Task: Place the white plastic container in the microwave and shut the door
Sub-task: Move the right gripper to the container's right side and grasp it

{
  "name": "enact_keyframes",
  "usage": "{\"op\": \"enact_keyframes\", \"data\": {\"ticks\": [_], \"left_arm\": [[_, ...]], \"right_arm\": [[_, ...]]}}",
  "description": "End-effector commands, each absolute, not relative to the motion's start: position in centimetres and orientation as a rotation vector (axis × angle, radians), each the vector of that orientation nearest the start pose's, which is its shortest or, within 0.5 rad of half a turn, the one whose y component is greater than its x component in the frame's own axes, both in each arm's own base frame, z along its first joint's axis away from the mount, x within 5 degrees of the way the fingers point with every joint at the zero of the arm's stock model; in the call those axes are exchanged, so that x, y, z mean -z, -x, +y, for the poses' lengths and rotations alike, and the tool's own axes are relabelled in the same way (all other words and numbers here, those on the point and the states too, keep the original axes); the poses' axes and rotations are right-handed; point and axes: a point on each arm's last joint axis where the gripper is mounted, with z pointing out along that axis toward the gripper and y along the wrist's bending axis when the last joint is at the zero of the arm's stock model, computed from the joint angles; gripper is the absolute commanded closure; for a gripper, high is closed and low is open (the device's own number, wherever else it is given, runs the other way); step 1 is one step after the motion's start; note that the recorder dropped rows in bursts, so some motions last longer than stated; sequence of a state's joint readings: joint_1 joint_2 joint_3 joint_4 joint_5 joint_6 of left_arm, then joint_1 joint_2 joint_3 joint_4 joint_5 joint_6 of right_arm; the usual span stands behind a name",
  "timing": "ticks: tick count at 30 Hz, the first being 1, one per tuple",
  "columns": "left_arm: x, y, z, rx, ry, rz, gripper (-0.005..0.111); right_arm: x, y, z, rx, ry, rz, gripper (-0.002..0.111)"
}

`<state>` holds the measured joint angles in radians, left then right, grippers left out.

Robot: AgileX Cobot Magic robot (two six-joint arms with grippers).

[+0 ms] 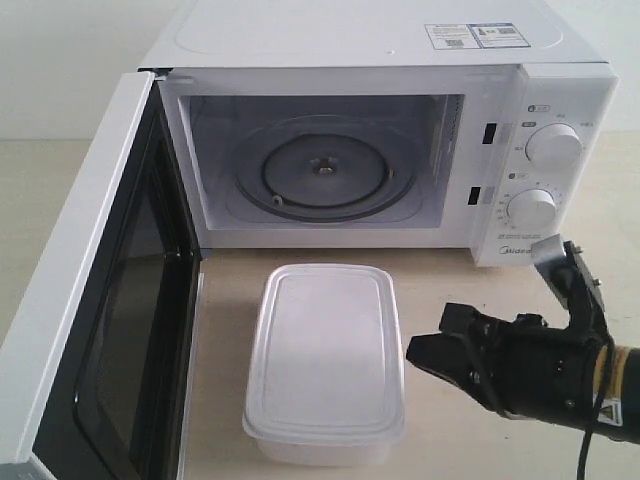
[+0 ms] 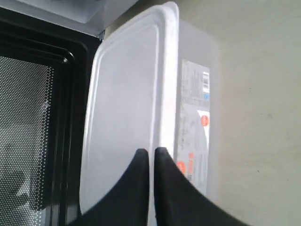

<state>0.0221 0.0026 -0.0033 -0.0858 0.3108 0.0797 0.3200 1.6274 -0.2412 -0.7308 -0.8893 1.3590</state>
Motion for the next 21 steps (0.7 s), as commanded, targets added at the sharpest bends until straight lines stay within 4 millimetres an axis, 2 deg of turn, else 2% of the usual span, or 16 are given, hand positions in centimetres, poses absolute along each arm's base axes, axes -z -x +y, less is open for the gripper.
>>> {"op": "enact_keyframes", "data": {"ticks": [1, 5, 6, 9, 12, 21], "left_arm": [[-18.6, -5.4, -0.1, 0.011, 0.012, 1.789, 0.102], [-18.6, -5.4, -0.1, 0.011, 0.012, 1.789, 0.102], [-18.6, -5.4, -0.1, 0.011, 0.012, 1.789, 0.102], [-18.6, -5.4, -0.1, 0.011, 0.012, 1.789, 0.102], [-18.6, -5.4, -0.1, 0.011, 0.012, 1.789, 0.102], [-18.6, -5.4, -0.1, 0.011, 0.012, 1.789, 0.102]], "right_arm": [[-13.1, -19.0, 9.9, -1.329, -0.249, 2.258, 0.104], [-13.6, -20.5, 9.9, -1.314, -0.202, 2.289, 0.062], [-13.6, -20.9, 9.9, -1.291, -0.199, 2.291, 0.058], [-14.0, -21.7, 10.0, -1.242, -0.121, 2.299, 0.058], [-14.0, -22.0, 10.1, -1.246, -0.127, 2.297, 0.058], [-11.3, -22.1, 10.6, -1.345, -0.157, 2.365, 0.058]]}}
